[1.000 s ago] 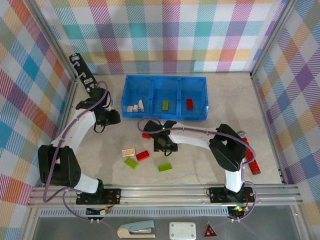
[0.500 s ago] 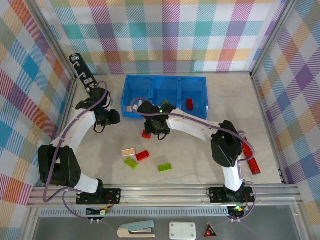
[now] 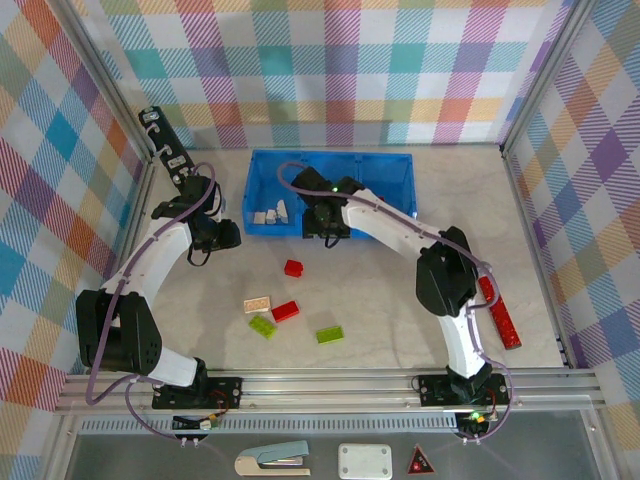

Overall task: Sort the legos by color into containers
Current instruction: Place the lego in the container.

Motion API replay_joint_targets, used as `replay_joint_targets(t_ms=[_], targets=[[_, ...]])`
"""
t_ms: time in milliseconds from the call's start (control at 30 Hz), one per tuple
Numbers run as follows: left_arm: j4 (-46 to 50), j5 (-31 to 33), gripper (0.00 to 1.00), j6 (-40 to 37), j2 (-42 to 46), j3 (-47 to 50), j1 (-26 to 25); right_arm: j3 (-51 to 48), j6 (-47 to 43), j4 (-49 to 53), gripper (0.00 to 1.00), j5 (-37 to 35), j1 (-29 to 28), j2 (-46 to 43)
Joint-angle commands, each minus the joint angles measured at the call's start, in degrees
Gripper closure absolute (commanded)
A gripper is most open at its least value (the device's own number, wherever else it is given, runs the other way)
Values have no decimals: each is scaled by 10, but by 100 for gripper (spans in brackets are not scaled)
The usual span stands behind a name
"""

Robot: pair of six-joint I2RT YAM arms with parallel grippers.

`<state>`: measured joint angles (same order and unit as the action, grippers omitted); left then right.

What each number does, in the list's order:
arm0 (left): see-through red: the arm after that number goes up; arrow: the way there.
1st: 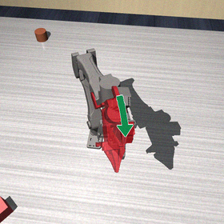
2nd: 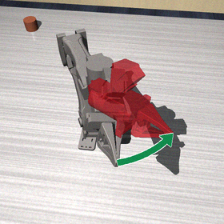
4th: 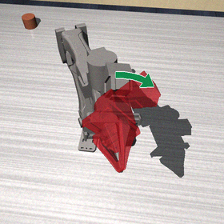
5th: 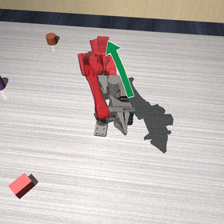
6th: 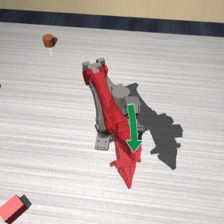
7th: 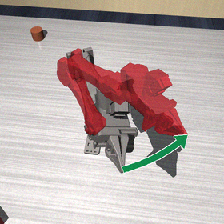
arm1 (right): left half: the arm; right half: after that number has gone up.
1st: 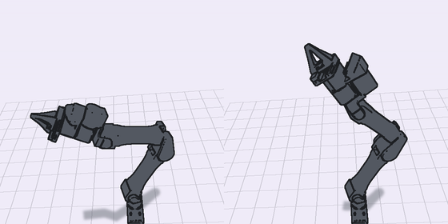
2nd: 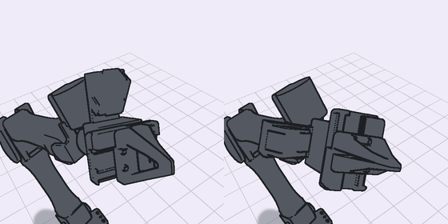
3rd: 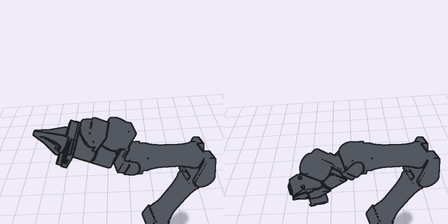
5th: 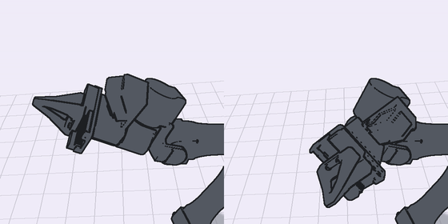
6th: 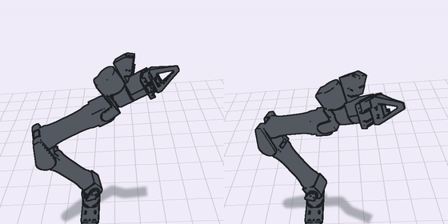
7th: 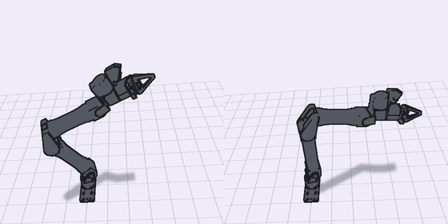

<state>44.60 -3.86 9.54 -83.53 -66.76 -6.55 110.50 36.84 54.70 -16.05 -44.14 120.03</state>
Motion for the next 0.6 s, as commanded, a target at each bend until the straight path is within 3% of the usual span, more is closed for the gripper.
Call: replay_joint_targets(t_ms=[0, 567], targets=[[-2, 1, 59, -8, 5, 11, 6, 46, -31, 17, 41, -6, 16, 30], [-2, -2, 59, -8, -7, 9, 6, 266, -75, 0, 40, -19, 81, 204]])
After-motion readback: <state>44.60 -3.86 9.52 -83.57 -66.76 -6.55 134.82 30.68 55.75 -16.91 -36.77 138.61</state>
